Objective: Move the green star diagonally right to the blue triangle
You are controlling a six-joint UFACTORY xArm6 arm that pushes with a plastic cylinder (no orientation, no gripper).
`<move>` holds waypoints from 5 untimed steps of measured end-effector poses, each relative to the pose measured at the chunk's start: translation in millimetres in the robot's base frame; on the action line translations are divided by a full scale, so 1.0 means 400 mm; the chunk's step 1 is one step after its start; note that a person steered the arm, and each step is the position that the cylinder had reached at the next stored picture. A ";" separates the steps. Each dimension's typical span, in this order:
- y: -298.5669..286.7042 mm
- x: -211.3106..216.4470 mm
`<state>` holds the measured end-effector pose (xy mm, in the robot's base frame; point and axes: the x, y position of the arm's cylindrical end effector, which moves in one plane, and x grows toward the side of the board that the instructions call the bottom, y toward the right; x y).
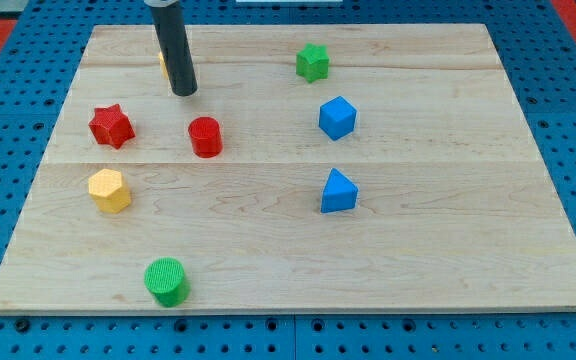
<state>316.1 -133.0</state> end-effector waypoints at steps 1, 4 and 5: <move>0.000 -0.078; 0.395 -0.184; 0.434 -0.079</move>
<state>284.7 40.8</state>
